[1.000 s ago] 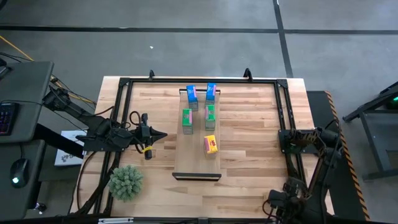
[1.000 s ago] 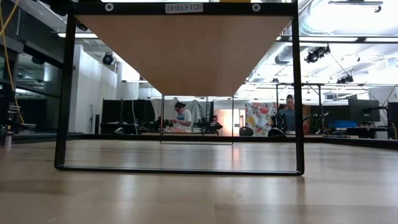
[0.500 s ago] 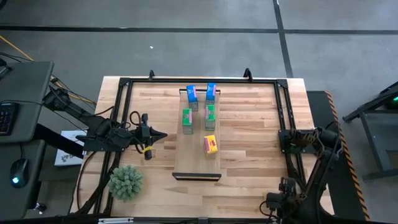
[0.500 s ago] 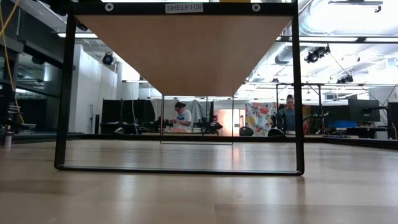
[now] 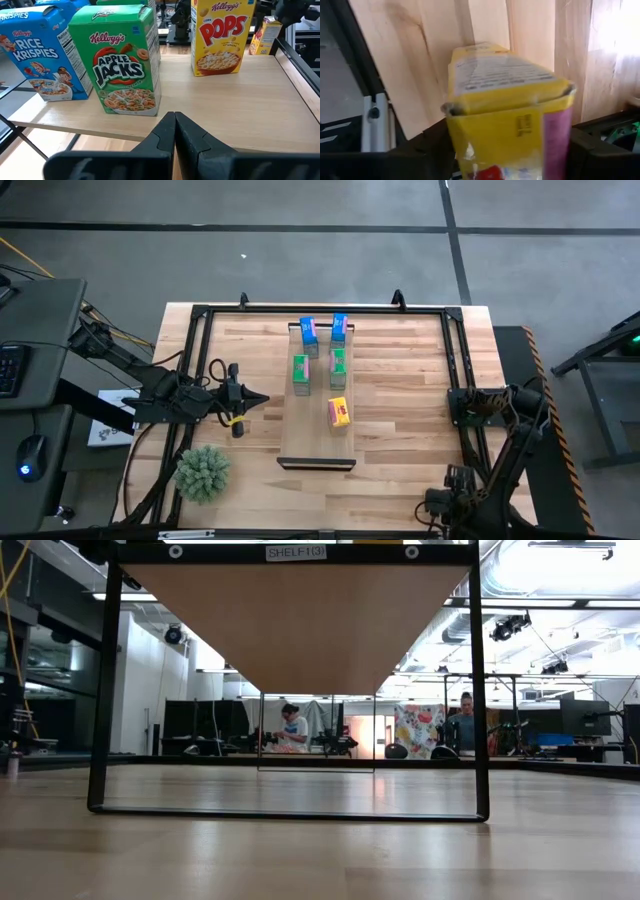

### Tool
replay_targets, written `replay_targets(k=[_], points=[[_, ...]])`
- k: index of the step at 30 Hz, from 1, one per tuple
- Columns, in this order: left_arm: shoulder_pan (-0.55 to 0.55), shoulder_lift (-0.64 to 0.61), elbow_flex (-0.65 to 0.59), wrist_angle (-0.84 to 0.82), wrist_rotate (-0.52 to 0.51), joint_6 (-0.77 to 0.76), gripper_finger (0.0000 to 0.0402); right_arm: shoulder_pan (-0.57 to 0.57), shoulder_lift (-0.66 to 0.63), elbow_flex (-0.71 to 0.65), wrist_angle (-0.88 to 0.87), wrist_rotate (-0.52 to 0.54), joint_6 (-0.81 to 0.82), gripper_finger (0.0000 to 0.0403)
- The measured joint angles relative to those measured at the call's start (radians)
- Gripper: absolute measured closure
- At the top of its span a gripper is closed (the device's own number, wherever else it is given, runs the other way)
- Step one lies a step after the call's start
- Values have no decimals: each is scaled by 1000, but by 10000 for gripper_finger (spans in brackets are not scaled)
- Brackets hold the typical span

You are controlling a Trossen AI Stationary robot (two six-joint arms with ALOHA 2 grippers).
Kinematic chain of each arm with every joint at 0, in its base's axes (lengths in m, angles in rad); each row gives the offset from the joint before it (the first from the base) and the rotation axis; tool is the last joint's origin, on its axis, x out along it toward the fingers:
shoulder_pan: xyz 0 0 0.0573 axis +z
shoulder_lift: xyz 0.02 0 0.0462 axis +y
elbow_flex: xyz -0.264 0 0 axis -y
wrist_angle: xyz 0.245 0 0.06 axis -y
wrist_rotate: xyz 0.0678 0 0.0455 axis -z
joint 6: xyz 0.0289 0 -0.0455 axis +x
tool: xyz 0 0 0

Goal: Stack cereal on shelf
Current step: Put the yellow cereal box on the shelf aligned with the other yellow cereal box

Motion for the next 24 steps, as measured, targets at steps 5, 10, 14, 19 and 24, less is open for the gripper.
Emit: replay_targets(k=[5,10,14,19,24], points=[[0,0,0,6,0,-10,402,-7,0,37,-12,5,-1,225],[-4,-10,28,11,28,-28,402,-24,1,139,-53,57,-3,300],[-35,-21,54,11,91,-42,401,-57,1,272,-73,203,-16,320],[-94,-24,58,12,109,-37,401,-126,0,465,-41,543,-125,300],[-146,-25,58,66,109,15,401,-222,0,606,138,787,-471,287]])
